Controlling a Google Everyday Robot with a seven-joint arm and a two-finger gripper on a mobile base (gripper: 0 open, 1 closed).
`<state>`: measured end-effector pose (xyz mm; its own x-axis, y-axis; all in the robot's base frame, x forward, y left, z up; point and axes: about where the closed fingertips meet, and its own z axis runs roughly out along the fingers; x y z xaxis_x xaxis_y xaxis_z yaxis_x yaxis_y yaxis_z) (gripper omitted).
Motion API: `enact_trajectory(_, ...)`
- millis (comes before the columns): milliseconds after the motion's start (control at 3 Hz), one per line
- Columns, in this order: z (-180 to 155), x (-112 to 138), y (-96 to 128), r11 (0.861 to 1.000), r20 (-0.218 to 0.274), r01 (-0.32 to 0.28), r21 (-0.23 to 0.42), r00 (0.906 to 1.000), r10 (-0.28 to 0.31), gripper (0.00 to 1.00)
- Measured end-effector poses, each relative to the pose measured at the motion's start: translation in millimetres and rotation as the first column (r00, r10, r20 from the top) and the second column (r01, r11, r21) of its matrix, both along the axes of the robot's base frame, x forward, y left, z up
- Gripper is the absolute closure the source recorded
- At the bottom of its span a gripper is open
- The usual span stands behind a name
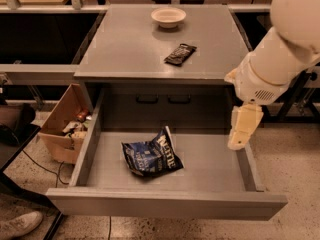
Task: Pick blue chip bag from top drawer and place on counter
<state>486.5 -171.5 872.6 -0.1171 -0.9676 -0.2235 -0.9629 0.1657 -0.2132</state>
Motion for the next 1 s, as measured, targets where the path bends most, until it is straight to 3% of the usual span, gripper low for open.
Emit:
enact_trajectory(333,-104,27,47,0.996,-0.047,-0.085,-0.016,0.9953,0.085,0.00)
enact_trajectory(667,-171,31,76,0.992,-0.085,-0.126,-0.022,0.9887,0.123,0.00)
enact_trajectory(1000,-226,43,117,0.983,-0.112,-0.185,0.014,0.9764,0.185,0.03)
